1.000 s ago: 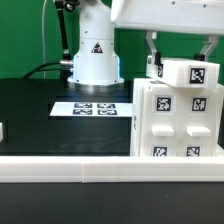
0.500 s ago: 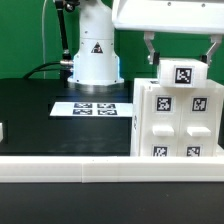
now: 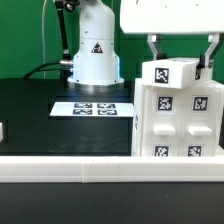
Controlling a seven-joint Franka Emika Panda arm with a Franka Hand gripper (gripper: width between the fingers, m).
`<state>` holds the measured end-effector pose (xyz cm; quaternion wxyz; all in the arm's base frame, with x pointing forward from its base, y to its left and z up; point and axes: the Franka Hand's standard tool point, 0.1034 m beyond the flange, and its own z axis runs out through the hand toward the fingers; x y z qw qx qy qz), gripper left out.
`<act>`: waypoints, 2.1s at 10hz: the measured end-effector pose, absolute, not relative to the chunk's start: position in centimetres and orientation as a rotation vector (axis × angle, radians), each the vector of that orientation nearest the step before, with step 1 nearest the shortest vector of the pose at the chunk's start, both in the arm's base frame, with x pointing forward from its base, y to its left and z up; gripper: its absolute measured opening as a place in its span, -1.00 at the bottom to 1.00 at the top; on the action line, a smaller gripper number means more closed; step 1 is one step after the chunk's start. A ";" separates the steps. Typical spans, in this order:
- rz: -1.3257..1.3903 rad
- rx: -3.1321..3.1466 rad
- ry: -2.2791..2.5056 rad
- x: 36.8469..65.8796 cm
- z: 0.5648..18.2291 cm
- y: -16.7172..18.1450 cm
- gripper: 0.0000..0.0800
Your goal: Assemble cabinet
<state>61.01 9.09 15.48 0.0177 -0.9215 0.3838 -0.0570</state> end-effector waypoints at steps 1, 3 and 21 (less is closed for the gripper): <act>-0.176 -2.826 1.278 61.0 15.5 9.1 0.40; -0.160 -2.727 1.447 61.0 15.5 9.1 0.40; -0.059 -1.840 2.368 60.7 15.7 10.9 0.97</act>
Offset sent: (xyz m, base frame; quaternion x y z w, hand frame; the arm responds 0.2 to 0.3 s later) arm 0.0000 0.0000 0.0000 0.0000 0.0000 0.1296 0.9916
